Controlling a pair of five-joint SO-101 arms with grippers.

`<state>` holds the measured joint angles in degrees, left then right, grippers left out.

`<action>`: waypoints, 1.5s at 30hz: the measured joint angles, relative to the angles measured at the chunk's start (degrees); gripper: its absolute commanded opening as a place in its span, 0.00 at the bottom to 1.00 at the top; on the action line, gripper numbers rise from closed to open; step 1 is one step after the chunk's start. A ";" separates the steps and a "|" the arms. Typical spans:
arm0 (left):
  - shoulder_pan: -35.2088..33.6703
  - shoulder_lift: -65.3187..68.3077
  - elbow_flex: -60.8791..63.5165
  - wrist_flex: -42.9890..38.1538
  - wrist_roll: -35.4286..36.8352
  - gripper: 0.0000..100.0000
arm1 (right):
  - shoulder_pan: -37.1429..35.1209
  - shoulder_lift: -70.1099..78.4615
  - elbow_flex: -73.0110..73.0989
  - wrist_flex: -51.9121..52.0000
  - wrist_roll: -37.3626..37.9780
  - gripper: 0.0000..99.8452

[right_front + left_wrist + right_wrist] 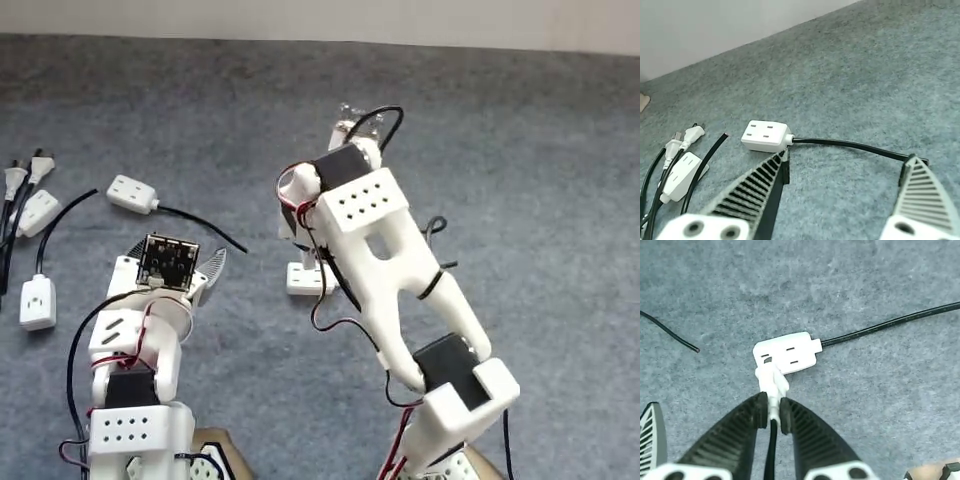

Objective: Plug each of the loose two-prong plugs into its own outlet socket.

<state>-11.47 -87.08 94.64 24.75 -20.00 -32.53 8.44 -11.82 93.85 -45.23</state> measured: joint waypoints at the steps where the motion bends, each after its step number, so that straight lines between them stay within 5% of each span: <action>1: 0.00 0.00 0.00 0.00 0.00 0.34 | 0.00 1.85 0.00 0.00 0.00 0.01; 19: 0.09 0.00 0.00 0.00 0.00 0.34 | 0.09 9.14 -6.95 5.19 0.00 0.01; 45: 0.09 0.00 0.00 0.00 0.00 0.34 | 0.09 13.01 -7.38 5.27 13.45 0.01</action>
<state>-11.38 -87.08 94.64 24.75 -20.00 -32.44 21.45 -19.21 99.12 -31.78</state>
